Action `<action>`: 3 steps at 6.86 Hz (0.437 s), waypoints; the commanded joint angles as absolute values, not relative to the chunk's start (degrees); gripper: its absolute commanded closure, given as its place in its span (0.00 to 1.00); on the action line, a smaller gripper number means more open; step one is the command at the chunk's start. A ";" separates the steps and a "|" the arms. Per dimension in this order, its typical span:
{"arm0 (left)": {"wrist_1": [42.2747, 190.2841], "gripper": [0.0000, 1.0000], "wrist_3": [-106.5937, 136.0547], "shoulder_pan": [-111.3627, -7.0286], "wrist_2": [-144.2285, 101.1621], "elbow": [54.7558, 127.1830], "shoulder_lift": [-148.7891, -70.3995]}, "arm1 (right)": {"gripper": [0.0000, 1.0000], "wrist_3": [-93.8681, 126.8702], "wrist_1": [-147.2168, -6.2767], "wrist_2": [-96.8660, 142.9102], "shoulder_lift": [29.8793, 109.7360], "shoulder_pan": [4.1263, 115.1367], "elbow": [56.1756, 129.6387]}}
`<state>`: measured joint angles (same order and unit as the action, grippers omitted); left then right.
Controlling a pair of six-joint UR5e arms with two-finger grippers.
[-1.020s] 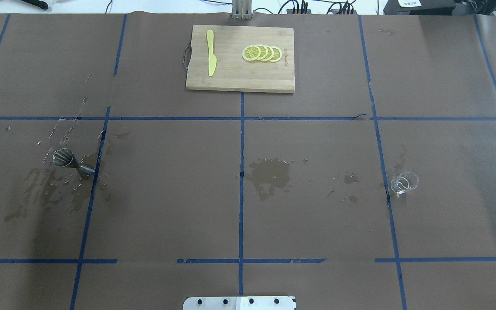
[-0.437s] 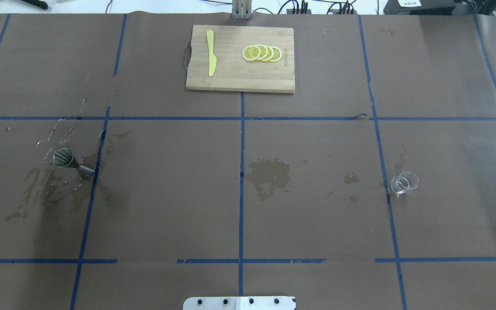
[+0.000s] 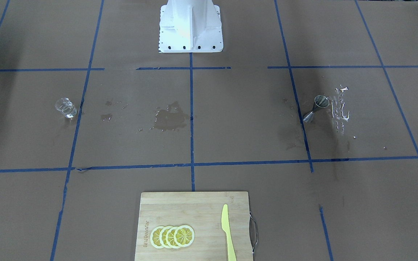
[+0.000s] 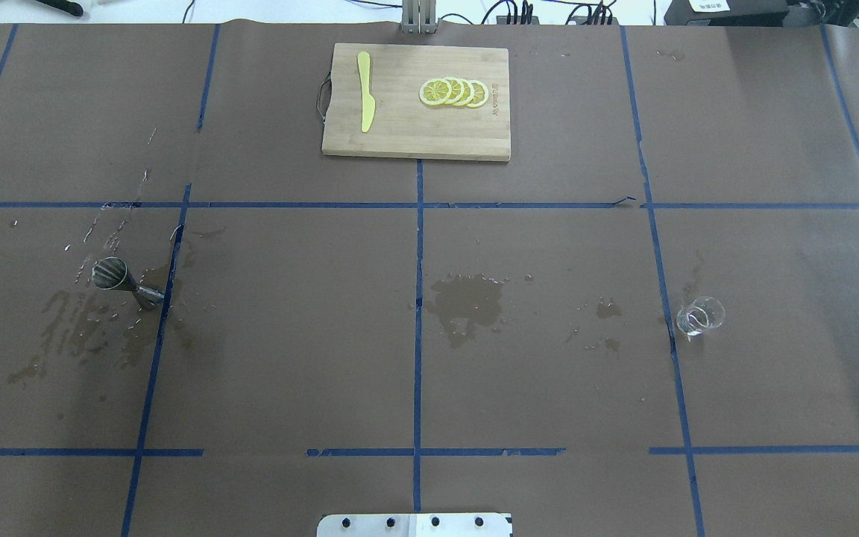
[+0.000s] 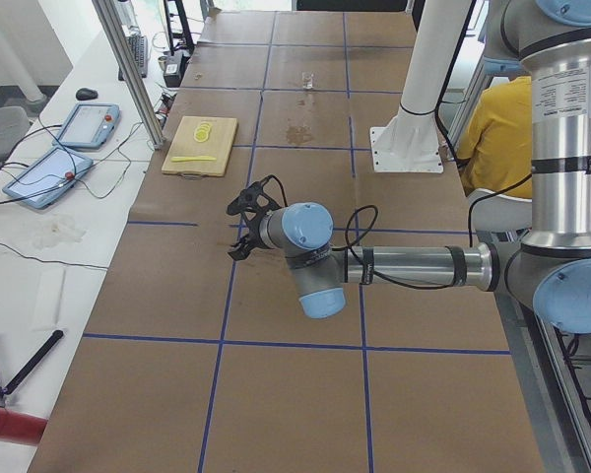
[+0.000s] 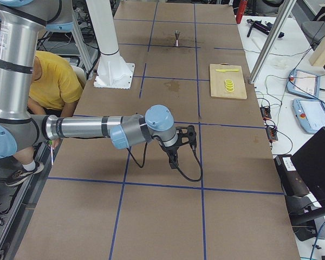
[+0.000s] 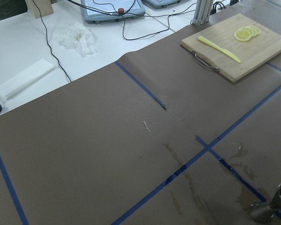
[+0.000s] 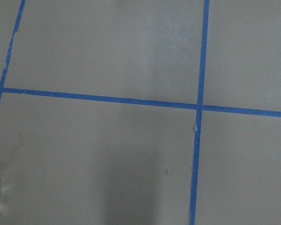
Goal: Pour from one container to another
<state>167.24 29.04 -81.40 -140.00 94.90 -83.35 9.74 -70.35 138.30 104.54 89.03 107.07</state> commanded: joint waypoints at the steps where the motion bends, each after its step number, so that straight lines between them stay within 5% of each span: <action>1: 175.50 0.00 41.98 -68.18 -125.85 97.54 -82.01 | 0.00 10.63 -66.09 138.16 106.17 89.03 106.88; 3: 184.00 0.00 46.47 -57.63 -112.66 98.00 -78.50 | 0.00 10.98 -66.09 138.08 106.35 89.03 106.88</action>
